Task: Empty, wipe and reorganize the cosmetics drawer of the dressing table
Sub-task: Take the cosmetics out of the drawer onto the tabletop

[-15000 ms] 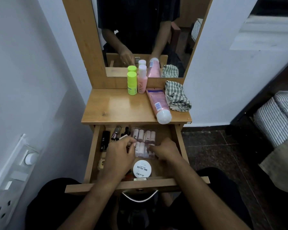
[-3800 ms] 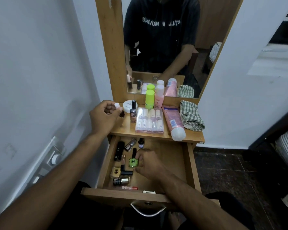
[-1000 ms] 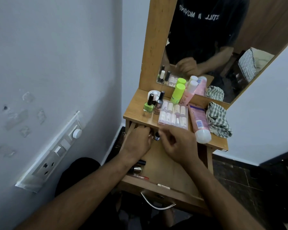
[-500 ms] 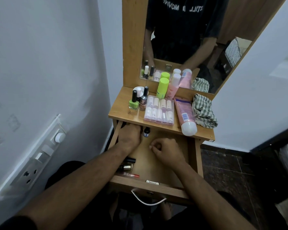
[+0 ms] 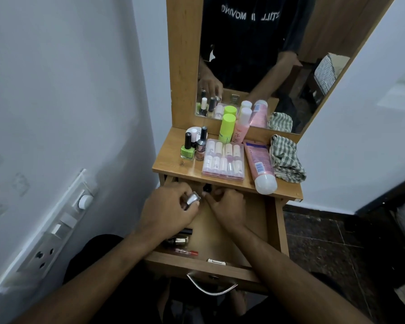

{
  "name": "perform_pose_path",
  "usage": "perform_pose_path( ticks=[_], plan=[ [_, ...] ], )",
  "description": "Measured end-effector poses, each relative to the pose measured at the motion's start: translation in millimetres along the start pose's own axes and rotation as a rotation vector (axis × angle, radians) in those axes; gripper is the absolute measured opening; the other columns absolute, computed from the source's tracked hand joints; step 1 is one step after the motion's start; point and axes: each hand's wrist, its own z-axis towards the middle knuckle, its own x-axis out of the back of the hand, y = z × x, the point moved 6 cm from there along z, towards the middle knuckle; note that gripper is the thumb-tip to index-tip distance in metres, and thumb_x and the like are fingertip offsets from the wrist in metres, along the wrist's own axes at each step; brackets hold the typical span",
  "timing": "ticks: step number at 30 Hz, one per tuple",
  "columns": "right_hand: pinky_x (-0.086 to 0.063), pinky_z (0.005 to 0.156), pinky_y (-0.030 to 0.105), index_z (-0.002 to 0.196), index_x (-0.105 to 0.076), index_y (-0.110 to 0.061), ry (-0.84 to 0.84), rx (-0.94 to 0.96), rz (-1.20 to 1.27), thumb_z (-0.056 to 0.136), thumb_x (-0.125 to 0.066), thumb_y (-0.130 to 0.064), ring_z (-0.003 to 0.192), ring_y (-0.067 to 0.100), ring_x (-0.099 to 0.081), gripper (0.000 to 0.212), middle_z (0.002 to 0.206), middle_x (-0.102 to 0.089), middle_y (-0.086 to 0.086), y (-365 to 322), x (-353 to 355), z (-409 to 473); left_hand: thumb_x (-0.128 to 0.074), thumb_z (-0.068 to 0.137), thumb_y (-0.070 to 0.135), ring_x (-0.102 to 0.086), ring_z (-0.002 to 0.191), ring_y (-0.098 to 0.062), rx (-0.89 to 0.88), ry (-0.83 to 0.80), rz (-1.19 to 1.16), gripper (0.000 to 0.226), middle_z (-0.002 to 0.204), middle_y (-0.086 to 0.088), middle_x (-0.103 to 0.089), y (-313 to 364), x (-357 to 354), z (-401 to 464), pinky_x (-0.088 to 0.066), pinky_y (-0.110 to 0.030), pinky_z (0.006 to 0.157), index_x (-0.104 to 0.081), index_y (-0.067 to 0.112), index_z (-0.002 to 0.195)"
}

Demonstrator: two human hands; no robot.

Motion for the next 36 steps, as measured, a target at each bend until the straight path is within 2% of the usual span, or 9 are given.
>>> perform_pose_path(
  ticks=[2,5,11,15,19,25,30,34,36],
  plan=[
    [-0.049,0.070,0.027,0.088,-0.076,-0.018,0.028,-0.031,-0.032,0.086,-0.073,-0.054,0.086,0.018,-0.071,0.036,0.091,-0.077,-0.002,-0.1,-1.1,-0.6,-0.078,0.082,0.029,-0.062,0.068,-0.008,-0.031,0.146,-0.177,0.010,0.076,0.015,-0.064,2.7,24.6,-3.2,-0.049,-0.021,0.055,-0.071,0.029,0.090],
    [-0.049,0.070,0.026,0.085,-0.076,-0.019,0.062,-0.086,-0.020,0.086,-0.072,-0.056,0.087,0.021,-0.072,0.038,0.090,-0.077,0.000,1.2,-4.2,0.7,-0.080,0.084,0.017,-0.063,0.071,-0.010,-0.058,0.365,-0.280,0.016,0.079,0.010,-0.067,2.6,58.6,6.8,-0.047,-0.014,0.057,-0.075,0.015,0.098],
    [-0.056,0.080,0.033,0.092,-0.074,-0.016,0.090,-0.123,0.085,0.088,-0.072,-0.049,0.094,0.025,-0.072,0.033,0.098,-0.076,0.002,-0.6,-16.1,7.4,-0.079,0.085,0.020,-0.065,0.085,-0.001,0.034,0.506,-0.380,0.026,0.093,0.009,-0.070,-23.7,78.4,53.0,-0.049,-0.010,0.073,-0.068,0.015,0.108],
    [-0.050,0.075,0.025,0.096,-0.073,-0.012,0.075,-0.049,0.173,0.091,-0.073,-0.036,0.092,0.021,-0.072,0.025,0.096,-0.076,0.002,-3.0,-20.8,8.4,-0.077,0.087,0.018,-0.065,0.088,0.004,0.066,0.489,-0.400,0.030,0.097,0.014,-0.069,-36.9,73.0,87.6,-0.051,-0.008,0.077,-0.067,0.020,0.114],
    [-0.057,0.081,0.031,0.104,-0.073,-0.014,0.056,0.019,0.181,0.091,-0.074,-0.035,0.096,0.020,-0.073,0.025,0.102,-0.076,0.001,1.3,-20.0,8.0,-0.074,0.089,0.013,-0.064,0.094,0.006,0.037,0.369,-0.352,0.039,0.104,0.013,-0.069,-46.0,52.1,117.9,-0.050,-0.005,0.080,-0.065,0.018,0.127],
    [-0.054,0.089,0.028,0.122,-0.069,-0.015,0.092,0.056,0.215,0.090,-0.076,-0.033,0.108,0.020,-0.071,0.037,0.117,-0.074,-0.001,10.4,-13.8,9.5,-0.073,0.090,0.011,-0.063,0.091,0.002,0.063,0.326,-0.317,0.035,0.106,0.007,-0.070,-57.6,31.3,139.5,-0.044,0.002,0.077,-0.067,0.014,0.124],
    [-0.052,0.088,0.023,0.120,-0.069,-0.016,0.089,0.062,0.222,0.090,-0.076,-0.034,0.107,0.017,-0.071,0.035,0.116,-0.074,-0.004,10.9,-15.9,10.4,-0.076,0.087,0.013,-0.063,0.086,0.005,0.108,0.348,-0.345,0.032,0.099,0.007,-0.070,-66.5,26.9,154.4,-0.044,0.002,0.076,-0.069,0.013,0.118],
    [-0.057,0.087,0.029,0.114,-0.072,-0.017,0.063,0.048,0.182,0.089,-0.075,-0.038,0.102,0.017,-0.072,0.033,0.111,-0.076,-0.003,13.7,-19.6,12.5,-0.079,0.085,0.014,-0.064,0.084,0.000,0.099,0.321,-0.350,0.029,0.095,0.006,-0.070,-61.9,21.0,168.4,-0.045,0.001,0.073,-0.071,0.014,0.113],
    [-0.057,0.087,0.028,0.114,-0.072,-0.016,0.052,0.045,0.200,0.089,-0.075,-0.038,0.101,0.015,-0.072,0.033,0.110,-0.076,-0.004,14.8,-20.4,13.2,-0.079,0.084,0.015,-0.062,0.081,0.000,0.096,0.314,-0.333,0.028,0.093,0.005,-0.070,-59.5,17.5,174.2,-0.045,0.000,0.071,-0.071,0.012,0.111]
  ],
)
